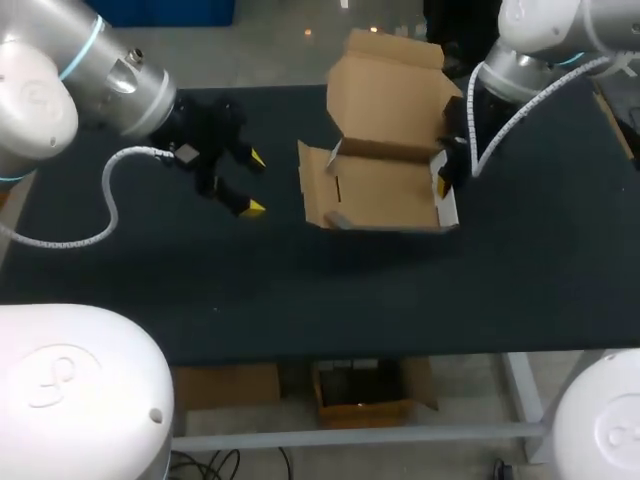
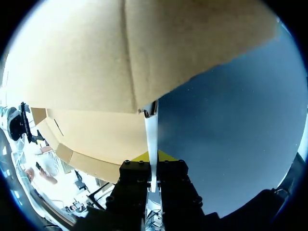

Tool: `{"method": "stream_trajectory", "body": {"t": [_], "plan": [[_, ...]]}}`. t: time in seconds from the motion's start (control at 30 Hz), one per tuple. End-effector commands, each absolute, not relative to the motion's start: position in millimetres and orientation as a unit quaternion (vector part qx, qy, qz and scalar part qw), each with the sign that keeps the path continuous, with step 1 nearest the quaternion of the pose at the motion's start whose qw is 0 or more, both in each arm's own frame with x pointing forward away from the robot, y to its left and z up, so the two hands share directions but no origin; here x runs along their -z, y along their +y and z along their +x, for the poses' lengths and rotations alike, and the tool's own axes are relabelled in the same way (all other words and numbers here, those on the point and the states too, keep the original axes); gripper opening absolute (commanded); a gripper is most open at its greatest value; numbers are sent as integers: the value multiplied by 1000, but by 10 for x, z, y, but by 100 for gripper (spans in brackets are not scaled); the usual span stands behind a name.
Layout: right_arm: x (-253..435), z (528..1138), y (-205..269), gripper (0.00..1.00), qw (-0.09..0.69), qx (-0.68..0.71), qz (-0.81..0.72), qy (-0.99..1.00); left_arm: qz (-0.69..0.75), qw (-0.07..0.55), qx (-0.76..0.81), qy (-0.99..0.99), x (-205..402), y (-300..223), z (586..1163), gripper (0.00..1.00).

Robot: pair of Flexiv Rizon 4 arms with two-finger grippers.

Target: Assemble the packaging by folding the flat box into shape, placing the metal phone stand inside, and closing the box properly

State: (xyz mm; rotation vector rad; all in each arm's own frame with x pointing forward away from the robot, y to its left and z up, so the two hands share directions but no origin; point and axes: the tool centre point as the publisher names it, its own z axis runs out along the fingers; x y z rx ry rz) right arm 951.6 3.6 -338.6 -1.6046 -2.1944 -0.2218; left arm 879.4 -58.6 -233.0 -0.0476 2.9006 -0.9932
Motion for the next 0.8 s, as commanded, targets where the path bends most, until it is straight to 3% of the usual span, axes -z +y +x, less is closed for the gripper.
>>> {"method": "stream_trajectory", "body": {"t": [0.03, 0.57, 0.8], "plan": [[3401, 9545, 102, 0, 223, 18, -579, -784, -15, 36, 315, 948, 2353, -566, 8777, 100], [3401, 9545, 102, 0, 223, 18, -579, -784, -15, 36, 315, 948, 2353, -566, 8777, 100], [3428, 9523, 268, 0, 200, -59, -603, -770, -30, 50, 295, 954, 2339, -565, 8829, 100]]}}
